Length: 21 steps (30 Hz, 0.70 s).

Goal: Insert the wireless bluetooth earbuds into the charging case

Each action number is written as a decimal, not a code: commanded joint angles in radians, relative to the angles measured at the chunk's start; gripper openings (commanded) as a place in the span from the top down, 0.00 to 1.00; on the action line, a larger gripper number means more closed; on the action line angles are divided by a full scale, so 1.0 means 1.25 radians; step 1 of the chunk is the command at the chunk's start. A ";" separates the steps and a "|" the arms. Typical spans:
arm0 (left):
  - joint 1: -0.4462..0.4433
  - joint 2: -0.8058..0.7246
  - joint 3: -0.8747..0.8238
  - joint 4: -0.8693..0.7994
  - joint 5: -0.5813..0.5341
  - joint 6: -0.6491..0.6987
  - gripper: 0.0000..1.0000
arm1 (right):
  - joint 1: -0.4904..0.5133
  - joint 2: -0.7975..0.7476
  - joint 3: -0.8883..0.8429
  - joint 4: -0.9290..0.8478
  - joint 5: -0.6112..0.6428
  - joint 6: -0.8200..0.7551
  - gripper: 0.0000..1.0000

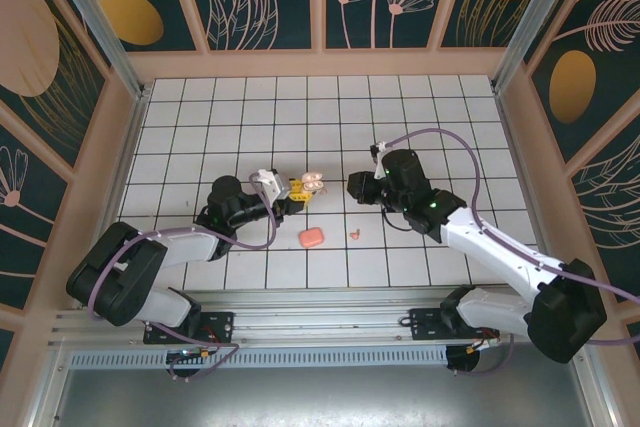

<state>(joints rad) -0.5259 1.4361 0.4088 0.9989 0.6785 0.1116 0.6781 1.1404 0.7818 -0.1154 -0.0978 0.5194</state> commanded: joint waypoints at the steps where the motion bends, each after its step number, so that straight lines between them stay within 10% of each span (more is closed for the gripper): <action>1: -0.006 -0.002 0.022 -0.003 0.024 0.068 0.89 | 0.021 -0.026 -0.008 0.082 0.006 -0.009 0.78; 21: -0.019 -0.042 0.015 -0.008 0.001 0.114 0.88 | 0.107 0.028 -0.006 0.207 0.022 0.035 0.78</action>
<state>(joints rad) -0.5438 1.4059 0.4099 0.9672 0.6739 0.2359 0.8013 1.1687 0.7815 0.0818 -0.1013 0.5400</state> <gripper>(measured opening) 0.178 0.222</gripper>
